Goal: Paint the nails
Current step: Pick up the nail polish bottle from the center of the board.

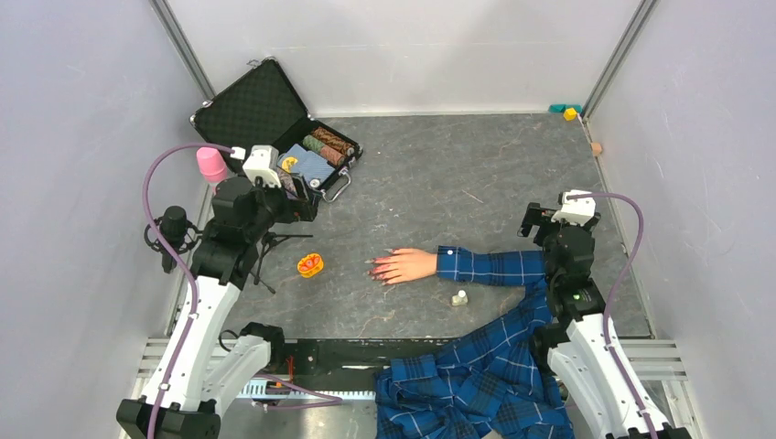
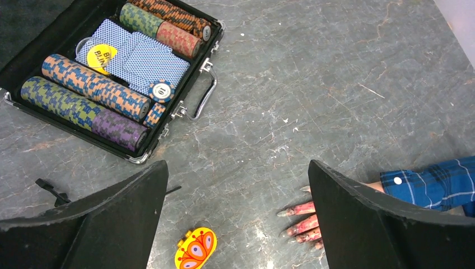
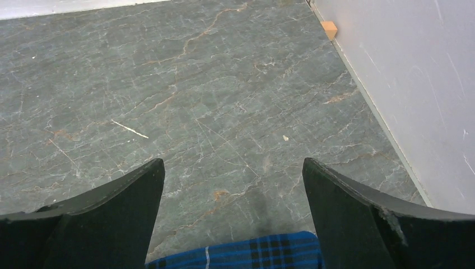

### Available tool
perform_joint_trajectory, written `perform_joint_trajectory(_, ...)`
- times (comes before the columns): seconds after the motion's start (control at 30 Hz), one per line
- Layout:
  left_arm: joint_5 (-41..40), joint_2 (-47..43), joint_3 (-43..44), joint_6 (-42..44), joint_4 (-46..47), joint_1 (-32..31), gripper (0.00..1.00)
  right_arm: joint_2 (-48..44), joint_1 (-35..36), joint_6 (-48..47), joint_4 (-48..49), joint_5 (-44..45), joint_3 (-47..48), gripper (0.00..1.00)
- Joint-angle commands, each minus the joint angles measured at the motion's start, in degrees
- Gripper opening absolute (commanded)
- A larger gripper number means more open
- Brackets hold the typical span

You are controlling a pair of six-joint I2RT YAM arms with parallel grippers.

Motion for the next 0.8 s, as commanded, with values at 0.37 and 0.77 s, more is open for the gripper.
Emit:
perform_joint_trajectory(0.37,0.31,-3.21,-1.59,-0.31,3.26,-2.04,1.00,-1.90,-0.11,0.28,0.79,-2.13,1.29,0.98)
perform_joint_trajectory(0.77,-12.32,7.34,2.60,0.76,-0.31,-35.49,0.97,-2.35,-0.11,0.50,1.49,-4.46,-0.03,0.98)
